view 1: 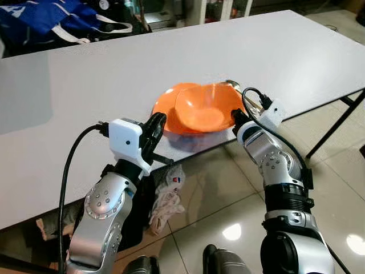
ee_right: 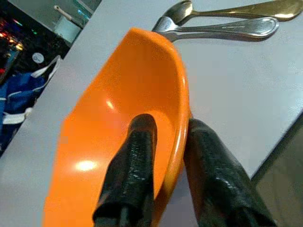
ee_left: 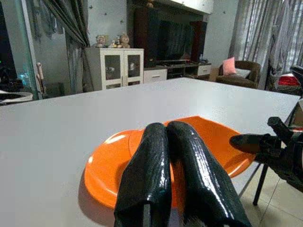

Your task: Setting the table

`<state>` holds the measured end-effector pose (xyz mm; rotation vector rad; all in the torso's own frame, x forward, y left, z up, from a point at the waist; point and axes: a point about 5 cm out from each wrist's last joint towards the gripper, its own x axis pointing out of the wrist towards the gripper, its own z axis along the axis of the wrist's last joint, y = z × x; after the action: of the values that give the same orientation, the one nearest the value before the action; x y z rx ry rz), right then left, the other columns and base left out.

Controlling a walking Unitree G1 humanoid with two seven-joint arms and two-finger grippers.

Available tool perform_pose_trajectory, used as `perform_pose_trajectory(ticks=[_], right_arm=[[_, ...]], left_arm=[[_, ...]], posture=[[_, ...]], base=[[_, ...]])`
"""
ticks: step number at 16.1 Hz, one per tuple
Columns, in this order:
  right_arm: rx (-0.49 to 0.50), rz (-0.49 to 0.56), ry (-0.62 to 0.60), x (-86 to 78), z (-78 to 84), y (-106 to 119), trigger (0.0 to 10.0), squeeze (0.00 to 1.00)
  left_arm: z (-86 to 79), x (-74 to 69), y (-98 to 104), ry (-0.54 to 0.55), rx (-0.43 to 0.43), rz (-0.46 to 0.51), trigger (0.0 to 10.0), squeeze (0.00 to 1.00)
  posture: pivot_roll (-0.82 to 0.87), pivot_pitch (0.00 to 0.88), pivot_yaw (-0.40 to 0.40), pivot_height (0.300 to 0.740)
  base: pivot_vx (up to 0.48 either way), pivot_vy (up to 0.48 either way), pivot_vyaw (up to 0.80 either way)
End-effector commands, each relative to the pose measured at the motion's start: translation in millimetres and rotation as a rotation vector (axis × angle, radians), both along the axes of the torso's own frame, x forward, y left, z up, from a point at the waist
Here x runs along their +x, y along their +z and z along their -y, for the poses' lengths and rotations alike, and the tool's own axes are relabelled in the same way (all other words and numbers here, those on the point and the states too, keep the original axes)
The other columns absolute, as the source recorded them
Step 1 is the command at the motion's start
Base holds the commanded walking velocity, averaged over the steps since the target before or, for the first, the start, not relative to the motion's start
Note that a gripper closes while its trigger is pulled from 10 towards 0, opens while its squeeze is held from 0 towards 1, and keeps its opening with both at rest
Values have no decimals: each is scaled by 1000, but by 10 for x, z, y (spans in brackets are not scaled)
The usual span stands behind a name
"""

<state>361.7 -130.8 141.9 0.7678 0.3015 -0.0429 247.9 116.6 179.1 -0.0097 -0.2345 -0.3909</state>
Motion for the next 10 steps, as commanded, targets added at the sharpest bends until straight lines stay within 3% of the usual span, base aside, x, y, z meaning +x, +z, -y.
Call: perform_pose_trajectory(ticks=[1, 3, 7, 8, 9, 10], right_arm=[[21, 11, 12, 21, -25, 22, 10000, 1000], [29, 26, 41, 37, -82, 32, 10000, 1000], [16, 110, 179, 106, -380, 138, 10000, 980], [0, 115, 185, 116, -403, 152, 10000, 706], [-19, 121, 181, 128, -411, 171, 10000, 118], [-24, 122, 175, 132, -406, 176, 10000, 118]], left_arm=[[24, -26, 26, -8, 1, 7, 10000, 0], [26, -27, 30, -6, 1, 7, 10000, 0], [43, -22, 25, 9, -16, -6, 10000, 0], [35, -23, 25, 19, -18, -8, 10000, 0], [21, -29, 26, 34, -17, -11, 10000, 0], [17, -32, 26, 38, -17, -11, 10000, 0]], posture=[[-101, 132, 9, 740], [-101, 133, 9, 740], [-96, 136, 5, 740], [-94, 138, 3, 740], [-91, 146, 1, 740], [-91, 146, 1, 740]], base=[[0, 0, 0], [0, 0, 0], [0, 0, 0], [0, 0, 0], [0, 0, 0], [0, 0, 0]])
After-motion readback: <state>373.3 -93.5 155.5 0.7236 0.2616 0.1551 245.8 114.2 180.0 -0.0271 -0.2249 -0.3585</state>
